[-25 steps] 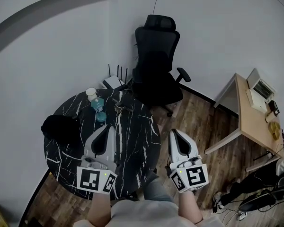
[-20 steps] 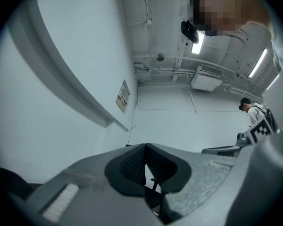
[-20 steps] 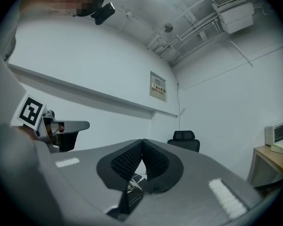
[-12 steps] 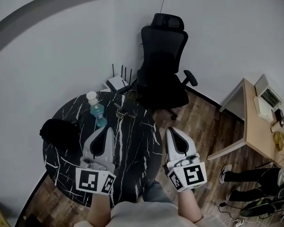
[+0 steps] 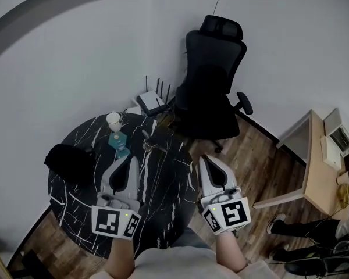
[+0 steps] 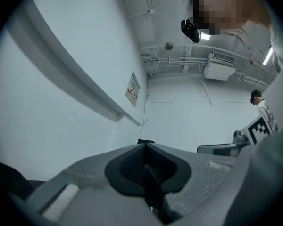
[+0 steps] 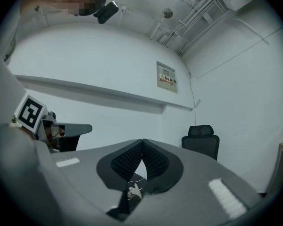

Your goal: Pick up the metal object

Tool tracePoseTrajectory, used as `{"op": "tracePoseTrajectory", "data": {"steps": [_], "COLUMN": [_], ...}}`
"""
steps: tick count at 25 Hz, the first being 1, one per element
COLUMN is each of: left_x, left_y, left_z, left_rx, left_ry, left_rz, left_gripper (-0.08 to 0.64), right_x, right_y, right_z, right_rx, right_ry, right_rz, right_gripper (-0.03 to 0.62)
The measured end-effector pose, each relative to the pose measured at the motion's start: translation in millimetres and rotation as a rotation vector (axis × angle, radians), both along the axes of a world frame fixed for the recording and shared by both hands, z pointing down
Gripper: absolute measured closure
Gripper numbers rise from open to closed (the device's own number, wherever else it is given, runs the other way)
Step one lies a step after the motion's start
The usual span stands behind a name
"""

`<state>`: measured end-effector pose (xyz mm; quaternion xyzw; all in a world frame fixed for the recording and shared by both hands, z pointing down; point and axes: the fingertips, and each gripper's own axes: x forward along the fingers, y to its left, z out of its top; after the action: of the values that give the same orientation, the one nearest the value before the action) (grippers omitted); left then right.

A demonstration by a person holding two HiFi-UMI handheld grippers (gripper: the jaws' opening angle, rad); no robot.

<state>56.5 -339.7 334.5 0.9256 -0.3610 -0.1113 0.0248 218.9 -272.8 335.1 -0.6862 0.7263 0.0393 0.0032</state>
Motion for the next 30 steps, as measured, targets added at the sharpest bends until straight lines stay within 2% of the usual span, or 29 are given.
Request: {"op": "tracePoseTrajectory", "data": {"steps": [14, 24, 30], "left_x": [22, 49, 67], "left_y": [-29, -40, -48], "left_z": [45, 108, 150], "left_rx": [-0.111, -0.244, -0.321], "left_ry": [-0.123, -0.231, -0.301], "left_rz": [-0.133, -0.142, -0.107], "left_gripper": [0.555, 0.555, 0.555], "right_x": [17, 18, 21], "right_y": [-80, -113, -122], "right_z": [52, 102, 125], "right_rx": [-0.105, -0.223, -0.279], "right_ry": [-0.073, -0.083, -0.078], "right_rz": [-0.198, -0.305, -0.356], "right_gripper": [0.594, 0.594, 0.594]}}
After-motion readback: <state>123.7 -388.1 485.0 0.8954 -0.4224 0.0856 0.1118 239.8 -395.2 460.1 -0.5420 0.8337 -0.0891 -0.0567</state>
